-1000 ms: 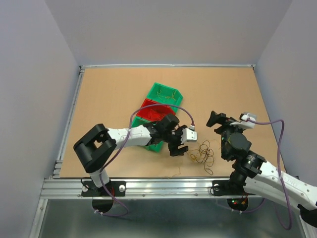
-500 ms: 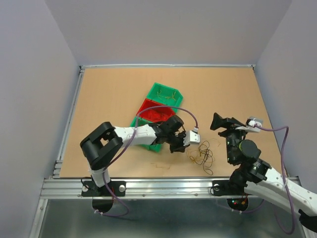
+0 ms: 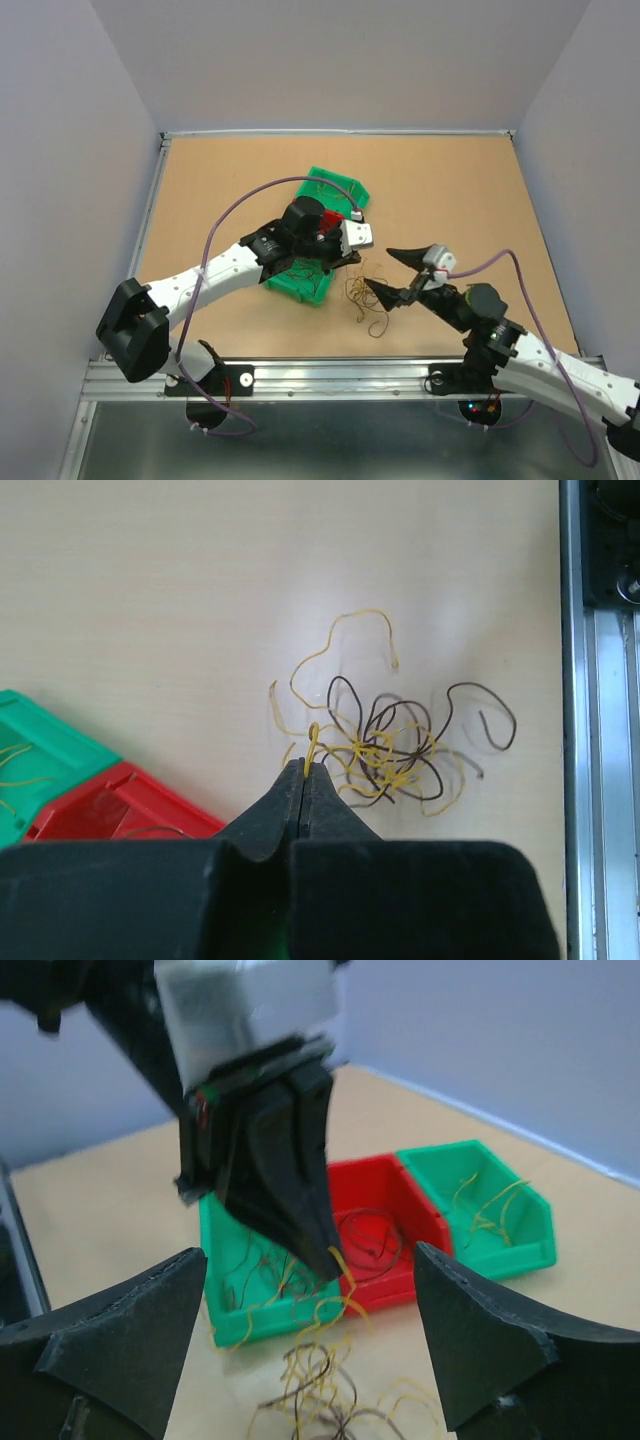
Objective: Untangle the cables
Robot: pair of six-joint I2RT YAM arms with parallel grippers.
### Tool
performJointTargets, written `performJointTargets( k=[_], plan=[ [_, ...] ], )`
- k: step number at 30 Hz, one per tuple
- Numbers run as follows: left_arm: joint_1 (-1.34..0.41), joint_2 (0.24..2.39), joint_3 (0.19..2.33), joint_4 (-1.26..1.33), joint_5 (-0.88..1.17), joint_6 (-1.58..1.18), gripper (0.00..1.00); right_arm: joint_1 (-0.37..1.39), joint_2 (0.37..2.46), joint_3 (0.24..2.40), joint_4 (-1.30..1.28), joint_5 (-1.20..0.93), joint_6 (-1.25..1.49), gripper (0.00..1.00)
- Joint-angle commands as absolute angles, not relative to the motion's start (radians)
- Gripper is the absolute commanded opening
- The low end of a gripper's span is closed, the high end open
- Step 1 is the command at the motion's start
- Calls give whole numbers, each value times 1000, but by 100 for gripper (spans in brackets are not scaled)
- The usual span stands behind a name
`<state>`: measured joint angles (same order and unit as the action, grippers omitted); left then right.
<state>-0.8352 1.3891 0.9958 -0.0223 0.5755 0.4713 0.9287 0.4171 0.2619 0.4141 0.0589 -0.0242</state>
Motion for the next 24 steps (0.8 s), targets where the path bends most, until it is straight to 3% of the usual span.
performJointTargets(
  k=[1,3,6,9,21,24],
  plan=[
    [-830,1327,979,-5,607,445,0,928,618,348,468,-130,-123,85],
    [-831,1321,986,15,607,436,0,930,754,386,491,-60,-136,80],
    [-830,1313,999,9,598,434,0,930,898,431,535,-6,-144,65],
    [-830,1310,1000,9,589,430,0,928,963,448,564,40,-140,58],
    [-830,1264,1008,3,615,419,0,930,894,391,634,135,-126,45],
    [-830,1262,1025,-32,626,414,0,930,913,396,658,161,-121,36]
  ],
)
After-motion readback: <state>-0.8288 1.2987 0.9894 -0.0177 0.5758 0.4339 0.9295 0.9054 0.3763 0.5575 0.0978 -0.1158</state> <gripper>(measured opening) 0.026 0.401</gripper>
